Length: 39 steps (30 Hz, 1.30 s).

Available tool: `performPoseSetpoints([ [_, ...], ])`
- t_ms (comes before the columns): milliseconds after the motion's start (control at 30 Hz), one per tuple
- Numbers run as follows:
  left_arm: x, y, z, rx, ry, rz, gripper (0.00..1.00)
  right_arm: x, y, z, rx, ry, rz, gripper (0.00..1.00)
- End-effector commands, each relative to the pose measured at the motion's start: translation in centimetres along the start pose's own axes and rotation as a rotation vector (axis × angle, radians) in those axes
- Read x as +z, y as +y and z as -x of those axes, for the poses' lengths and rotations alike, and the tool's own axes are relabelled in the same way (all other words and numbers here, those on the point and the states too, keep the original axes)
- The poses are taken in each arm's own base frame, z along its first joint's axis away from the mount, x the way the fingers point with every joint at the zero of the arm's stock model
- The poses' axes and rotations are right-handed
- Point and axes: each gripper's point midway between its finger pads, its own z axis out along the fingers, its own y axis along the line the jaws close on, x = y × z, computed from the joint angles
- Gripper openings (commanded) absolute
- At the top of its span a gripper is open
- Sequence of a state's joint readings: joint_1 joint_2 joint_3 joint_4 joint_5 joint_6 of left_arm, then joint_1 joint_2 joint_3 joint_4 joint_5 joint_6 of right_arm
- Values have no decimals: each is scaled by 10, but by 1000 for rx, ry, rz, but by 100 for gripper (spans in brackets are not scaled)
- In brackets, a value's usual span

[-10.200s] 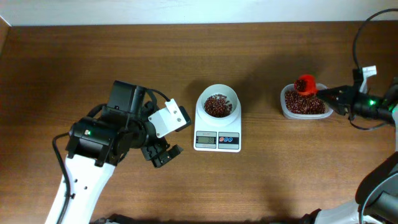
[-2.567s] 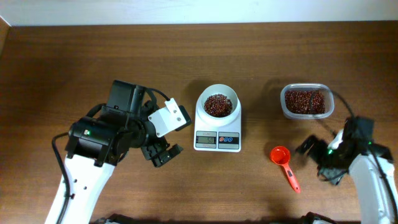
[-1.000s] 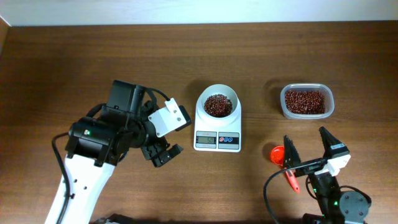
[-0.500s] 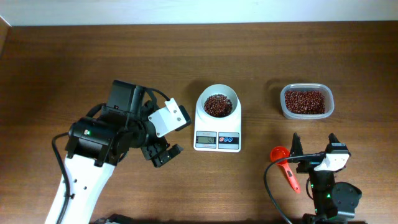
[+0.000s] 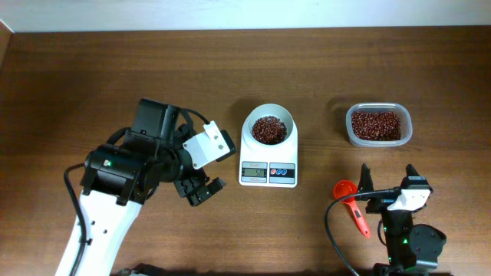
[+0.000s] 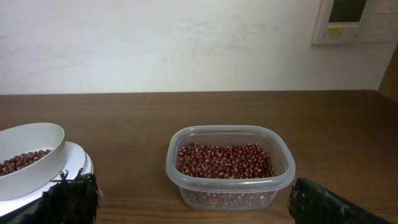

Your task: Scoop and weigh 50g on scale

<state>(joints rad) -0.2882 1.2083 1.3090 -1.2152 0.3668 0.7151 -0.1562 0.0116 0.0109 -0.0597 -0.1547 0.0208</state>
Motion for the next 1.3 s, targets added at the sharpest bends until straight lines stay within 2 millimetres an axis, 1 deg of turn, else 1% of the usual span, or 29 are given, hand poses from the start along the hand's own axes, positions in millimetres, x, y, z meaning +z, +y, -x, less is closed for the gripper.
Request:
performPoseSetpoints([
  [0, -2, 0, 3, 9, -13, -2, 99, 0, 0, -3, -6, 5, -4, 99],
  [67, -3, -1, 1, 10, -13, -1, 99, 0, 0, -3, -6, 5, -4, 99],
  [100, -9, 4, -3, 18, 5, 55, 99, 0, 0, -3, -6, 5, -4, 99],
  [133, -16, -1, 1, 28, -31, 57, 99, 0, 0, -3, -6, 5, -4, 99],
  [200, -31, -6, 6, 73, -139, 140, 99, 0, 0, -3, -6, 5, -4, 99],
  [233, -37, -7, 2, 17, -223, 209, 99, 0, 0, -3, -6, 5, -4, 99],
  [267, -39, -8, -4, -40, -308, 267, 100, 0, 0, -3, -6, 5, -4, 99],
  [333, -37, -7, -25, -155, -473, 386, 99, 0, 0, -3, -6, 5, -4, 99],
  [400, -31, -10, -46, -164, -568, 455, 99, 0, 0, -3, -6, 5, -4, 99],
  [433, -28, -8, -55, -184, -591, 491, 99, 0, 0, -3, -6, 5, -4, 99],
  [467, -23, -4, -65, -210, -631, 540, 99, 0, 0, -3, -6, 5, -4, 99],
  [500, -22, -1, -69, -218, -672, 572, 99, 0, 0, -3, -6, 5, -4, 99],
  [533, -19, 7, -74, -244, -720, 621, 99, 0, 0, -3, -6, 5, -4, 99],
  [567, -19, 21, -82, -340, -773, 684, 99, 0, 0, -3, -6, 5, -4, 99],
  [600, -15, 32, -88, -372, -817, 734, 99, 0, 0, -3, -6, 5, -4, 99],
  [633, -12, 38, -92, -360, -851, 778, 99, 0, 0, -3, -6, 5, -4, 99],
  [700, -4, 46, -101, -372, -854, 821, 99, 0, 0, -3, -6, 5, -4, 99],
  [800, 11, 55, -122, -435, -789, 870, 99, 0, 0, -3, -6, 5, -4, 99],
  [833, 12, 59, -129, -462, -764, 900, 99, 0, 0, -3, -6, 5, -4, 99],
  [867, 11, 61, -132, -473, -755, 918, 99, 0, 0, -3, -6, 5, -4, 99],
  [1267, 11, 60, -131, -468, -760, 911, 99, 0, 0, -3, -6, 5, -4, 99],
])
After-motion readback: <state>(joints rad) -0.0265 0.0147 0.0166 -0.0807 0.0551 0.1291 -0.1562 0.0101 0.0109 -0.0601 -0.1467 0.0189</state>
